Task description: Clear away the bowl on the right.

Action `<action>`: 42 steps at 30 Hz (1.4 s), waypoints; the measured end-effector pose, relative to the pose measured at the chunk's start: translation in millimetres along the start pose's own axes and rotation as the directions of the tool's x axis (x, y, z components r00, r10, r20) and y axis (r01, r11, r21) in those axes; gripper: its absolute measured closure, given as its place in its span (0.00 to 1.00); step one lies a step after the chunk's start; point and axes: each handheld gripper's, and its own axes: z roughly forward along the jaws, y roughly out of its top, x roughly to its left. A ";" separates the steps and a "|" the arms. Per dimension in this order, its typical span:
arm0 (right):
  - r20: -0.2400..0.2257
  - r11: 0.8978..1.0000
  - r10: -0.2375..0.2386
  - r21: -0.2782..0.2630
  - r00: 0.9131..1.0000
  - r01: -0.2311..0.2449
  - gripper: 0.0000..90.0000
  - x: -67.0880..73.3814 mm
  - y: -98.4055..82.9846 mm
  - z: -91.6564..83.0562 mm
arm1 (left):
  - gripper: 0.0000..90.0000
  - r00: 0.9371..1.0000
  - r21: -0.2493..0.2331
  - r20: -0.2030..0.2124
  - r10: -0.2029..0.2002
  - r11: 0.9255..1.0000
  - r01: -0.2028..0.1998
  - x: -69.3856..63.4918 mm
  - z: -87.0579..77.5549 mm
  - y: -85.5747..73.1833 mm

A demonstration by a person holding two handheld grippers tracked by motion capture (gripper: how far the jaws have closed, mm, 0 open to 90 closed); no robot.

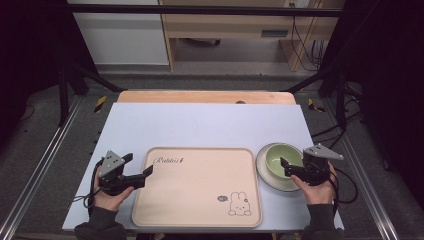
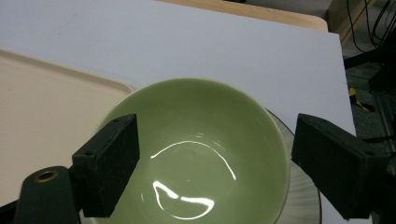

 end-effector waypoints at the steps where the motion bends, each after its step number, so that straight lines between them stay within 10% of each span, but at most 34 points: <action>1: 0.002 1.000 0.001 0.002 1.000 -0.001 0.18 -1.3 -0.2 0.4 | 0.16 1.000 0.000 0.000 0.000 1.000 0.000 0.0 0.1 0.0; 42: 0.067 0.983 0.025 0.177 0.997 -0.036 0.55 -32.6 2.1 22.1 | 0.16 1.000 0.007 -0.001 0.004 1.000 -0.004 -0.5 1.2 -0.5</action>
